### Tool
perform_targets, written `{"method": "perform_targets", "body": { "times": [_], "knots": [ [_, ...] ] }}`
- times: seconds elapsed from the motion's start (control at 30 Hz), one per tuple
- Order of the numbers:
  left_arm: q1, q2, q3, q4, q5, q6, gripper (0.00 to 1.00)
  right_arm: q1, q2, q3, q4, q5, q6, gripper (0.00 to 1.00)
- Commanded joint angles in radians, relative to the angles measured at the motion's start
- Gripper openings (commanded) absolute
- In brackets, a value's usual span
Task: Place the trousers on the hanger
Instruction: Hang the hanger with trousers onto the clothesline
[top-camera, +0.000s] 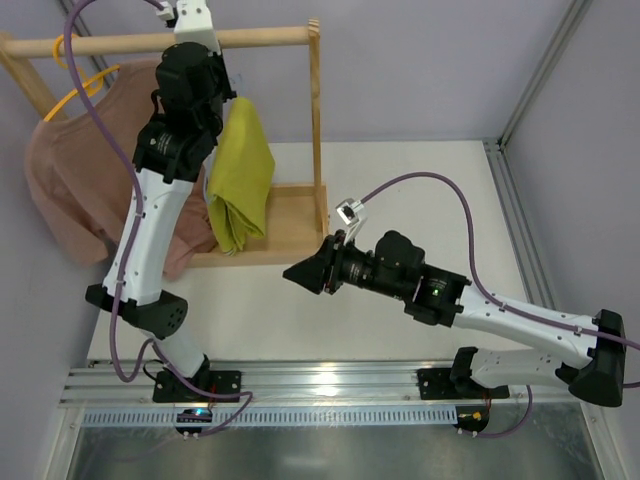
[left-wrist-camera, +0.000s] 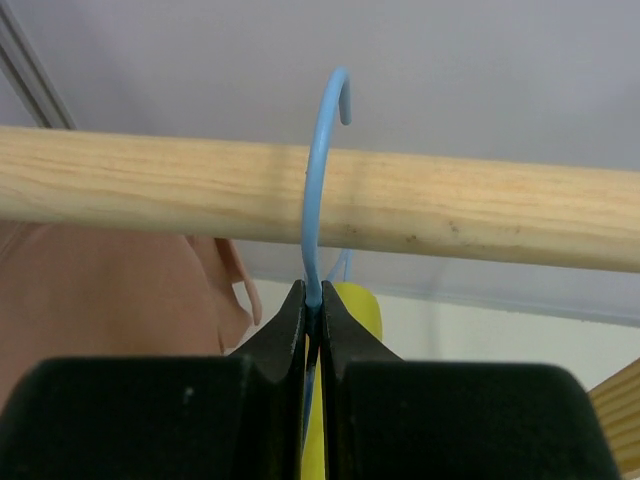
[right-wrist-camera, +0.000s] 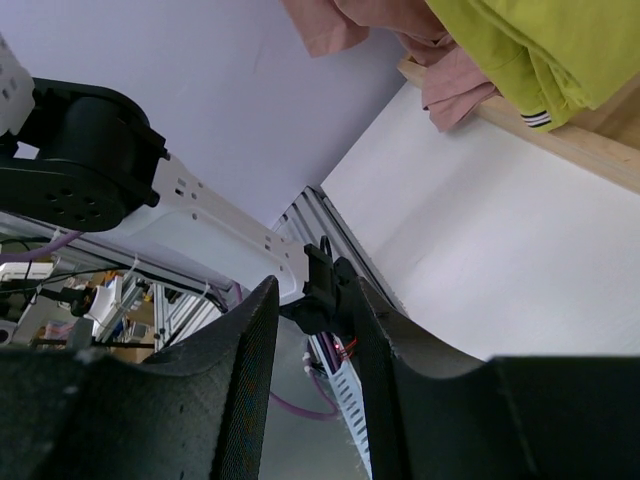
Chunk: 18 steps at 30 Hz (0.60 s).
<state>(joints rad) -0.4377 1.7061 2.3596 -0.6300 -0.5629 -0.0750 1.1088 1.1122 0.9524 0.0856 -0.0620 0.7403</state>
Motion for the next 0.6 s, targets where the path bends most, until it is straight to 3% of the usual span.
{"method": "perform_targets", "body": {
  "times": [0.0, 0.2, 0.23, 0.27, 0.33, 0.37, 0.43, 0.47, 0.57],
  "knots": [
    [0.017, -0.051, -0.046, 0.165, 0.026, -0.029, 0.00, 0.002, -0.043, -0.023, 0.036, 0.019, 0.004, 0.39],
    [0.028, -0.077, -0.091, 0.135, 0.049, -0.092, 0.02, 0.002, -0.116, -0.063, 0.019, 0.050, 0.001, 0.42],
    [0.028, -0.082, -0.094, 0.124, 0.046, -0.097, 0.23, 0.002, -0.124, -0.064, 0.010, 0.056, -0.002, 0.43],
    [0.028, -0.092, -0.097, 0.118, 0.040, -0.103, 0.38, 0.000, -0.132, -0.066, -0.009, 0.057, -0.004, 0.44],
    [0.028, -0.108, -0.097, 0.092, 0.026, -0.117, 0.58, 0.000, -0.150, -0.069, -0.023, 0.096, -0.007, 0.47],
    [0.028, -0.127, -0.097, 0.081, 0.024, -0.117, 0.79, 0.002, -0.158, -0.070, -0.042, 0.100, -0.007, 0.50],
    [0.028, -0.151, -0.089, 0.052, 0.024, -0.127, 0.89, 0.000, -0.175, -0.060, -0.079, 0.110, -0.007, 0.55],
    [0.028, -0.166, -0.089, 0.023, 0.026, -0.131, 0.91, 0.000, -0.183, -0.050, -0.140, 0.113, -0.012, 0.64],
    [0.028, -0.238, -0.086, -0.067, 0.043, -0.170, 1.00, 0.002, -0.216, 0.006, -0.321, 0.177, -0.036, 0.76]
  ]
}}
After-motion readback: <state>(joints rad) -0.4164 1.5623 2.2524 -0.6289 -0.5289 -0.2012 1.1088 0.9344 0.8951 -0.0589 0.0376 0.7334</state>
